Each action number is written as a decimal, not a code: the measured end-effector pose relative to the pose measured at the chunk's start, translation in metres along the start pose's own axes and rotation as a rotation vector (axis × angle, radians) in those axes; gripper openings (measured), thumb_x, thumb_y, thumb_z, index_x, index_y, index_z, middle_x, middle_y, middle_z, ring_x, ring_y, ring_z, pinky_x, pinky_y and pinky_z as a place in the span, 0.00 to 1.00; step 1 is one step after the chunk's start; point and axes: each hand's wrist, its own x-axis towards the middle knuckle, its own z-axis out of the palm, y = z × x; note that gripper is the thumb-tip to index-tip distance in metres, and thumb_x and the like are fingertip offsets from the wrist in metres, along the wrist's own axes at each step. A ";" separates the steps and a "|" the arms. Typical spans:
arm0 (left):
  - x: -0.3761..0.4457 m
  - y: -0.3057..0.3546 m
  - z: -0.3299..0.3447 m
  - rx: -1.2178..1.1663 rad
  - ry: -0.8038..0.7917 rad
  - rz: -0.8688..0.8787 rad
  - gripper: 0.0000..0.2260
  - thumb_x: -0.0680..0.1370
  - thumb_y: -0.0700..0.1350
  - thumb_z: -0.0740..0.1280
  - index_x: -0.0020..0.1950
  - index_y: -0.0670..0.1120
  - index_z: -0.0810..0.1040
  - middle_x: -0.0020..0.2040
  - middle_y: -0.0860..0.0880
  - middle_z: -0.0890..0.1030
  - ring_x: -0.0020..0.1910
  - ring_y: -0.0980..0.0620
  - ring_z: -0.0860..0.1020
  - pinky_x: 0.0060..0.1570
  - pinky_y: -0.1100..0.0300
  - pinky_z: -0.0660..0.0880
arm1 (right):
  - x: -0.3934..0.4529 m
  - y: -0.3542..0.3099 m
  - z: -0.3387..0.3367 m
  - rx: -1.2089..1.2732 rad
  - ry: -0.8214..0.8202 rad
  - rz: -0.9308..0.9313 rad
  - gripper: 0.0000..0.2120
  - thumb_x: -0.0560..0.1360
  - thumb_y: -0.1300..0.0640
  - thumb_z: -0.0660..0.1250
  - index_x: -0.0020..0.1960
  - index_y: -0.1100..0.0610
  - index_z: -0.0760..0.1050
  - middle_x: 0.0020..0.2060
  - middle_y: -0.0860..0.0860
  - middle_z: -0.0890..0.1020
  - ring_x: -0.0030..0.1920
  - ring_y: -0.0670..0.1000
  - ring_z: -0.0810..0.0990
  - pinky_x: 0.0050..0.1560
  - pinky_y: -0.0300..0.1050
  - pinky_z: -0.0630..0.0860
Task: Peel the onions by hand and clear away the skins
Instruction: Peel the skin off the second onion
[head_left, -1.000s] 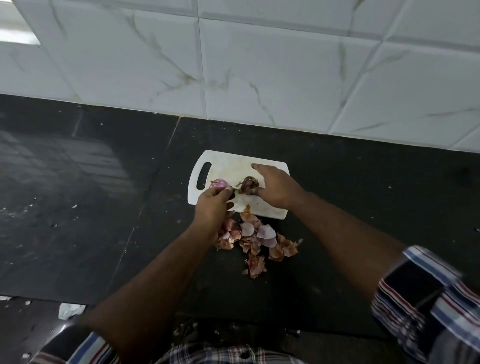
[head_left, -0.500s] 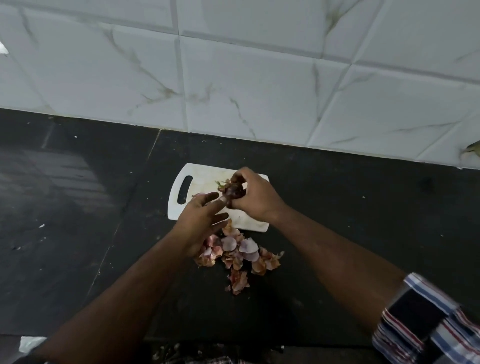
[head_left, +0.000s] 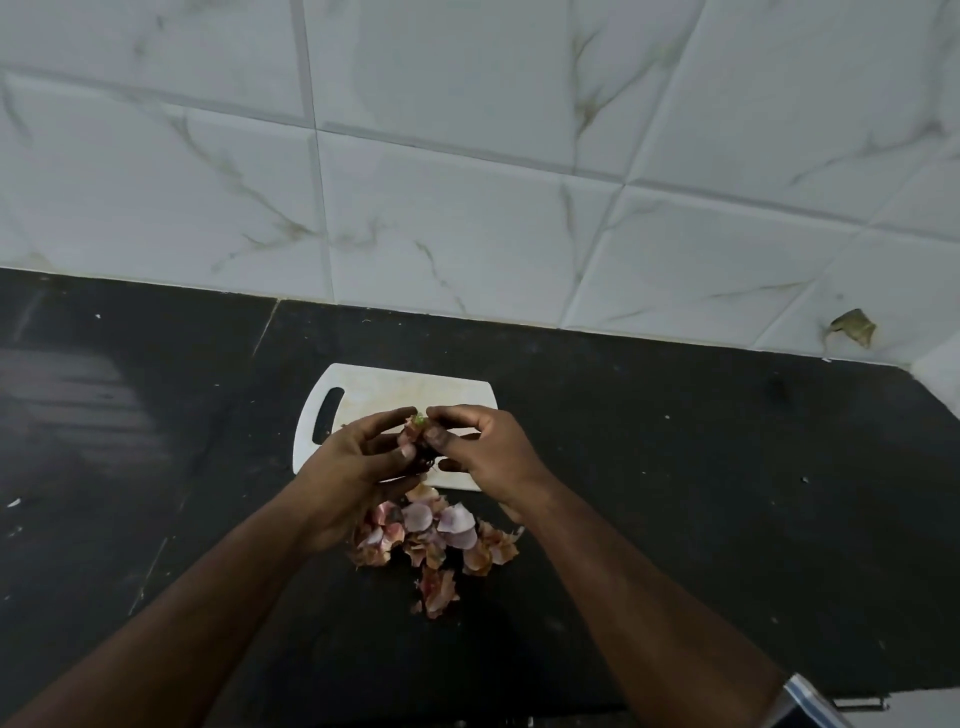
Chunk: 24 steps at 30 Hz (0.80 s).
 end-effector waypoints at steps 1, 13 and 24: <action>-0.003 0.003 0.002 -0.002 -0.001 0.008 0.20 0.78 0.31 0.65 0.68 0.45 0.76 0.59 0.40 0.84 0.57 0.43 0.84 0.53 0.54 0.83 | -0.002 -0.002 0.001 0.005 0.005 -0.007 0.15 0.76 0.57 0.73 0.62 0.55 0.81 0.56 0.48 0.84 0.52 0.50 0.85 0.52 0.47 0.83; -0.017 0.003 -0.001 0.076 -0.007 0.037 0.18 0.76 0.31 0.67 0.65 0.41 0.78 0.57 0.40 0.85 0.55 0.46 0.85 0.44 0.61 0.82 | -0.021 -0.017 0.010 0.074 0.043 0.060 0.09 0.76 0.65 0.70 0.55 0.61 0.83 0.49 0.56 0.86 0.49 0.55 0.86 0.51 0.51 0.84; -0.027 0.002 -0.002 0.146 0.015 0.059 0.20 0.76 0.31 0.68 0.66 0.45 0.78 0.58 0.45 0.85 0.54 0.47 0.85 0.48 0.55 0.82 | -0.034 -0.026 0.013 0.110 0.025 0.104 0.08 0.75 0.61 0.73 0.53 0.62 0.82 0.48 0.57 0.86 0.47 0.55 0.86 0.49 0.50 0.84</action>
